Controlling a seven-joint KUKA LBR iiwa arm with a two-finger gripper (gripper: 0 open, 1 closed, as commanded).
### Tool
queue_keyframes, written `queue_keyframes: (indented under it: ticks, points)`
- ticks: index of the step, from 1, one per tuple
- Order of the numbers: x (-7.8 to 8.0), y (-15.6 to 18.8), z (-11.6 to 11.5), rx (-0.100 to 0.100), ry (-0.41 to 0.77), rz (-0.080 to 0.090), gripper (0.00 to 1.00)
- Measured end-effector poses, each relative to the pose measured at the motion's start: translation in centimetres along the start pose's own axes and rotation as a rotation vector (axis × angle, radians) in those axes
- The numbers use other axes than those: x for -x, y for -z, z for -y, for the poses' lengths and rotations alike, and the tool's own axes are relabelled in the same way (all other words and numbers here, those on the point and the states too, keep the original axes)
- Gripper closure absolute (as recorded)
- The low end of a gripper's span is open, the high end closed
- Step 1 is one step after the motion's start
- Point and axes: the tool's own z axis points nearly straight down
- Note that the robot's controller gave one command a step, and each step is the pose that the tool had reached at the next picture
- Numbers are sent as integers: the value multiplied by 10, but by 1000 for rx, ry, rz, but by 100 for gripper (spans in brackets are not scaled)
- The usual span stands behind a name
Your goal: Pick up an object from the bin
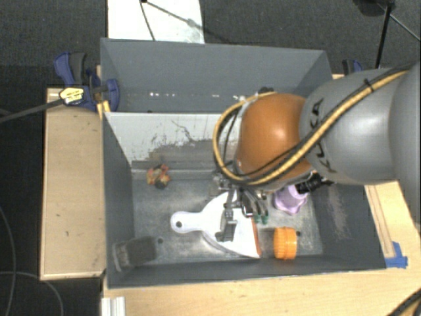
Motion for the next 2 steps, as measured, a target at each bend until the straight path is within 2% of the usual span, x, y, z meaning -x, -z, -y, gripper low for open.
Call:
queue_keyframes:
  ticks: [1,2]
  points:
    - [2,4,1,1,-3,8,0]
    - [16,-36,12,4,-38,17,0]
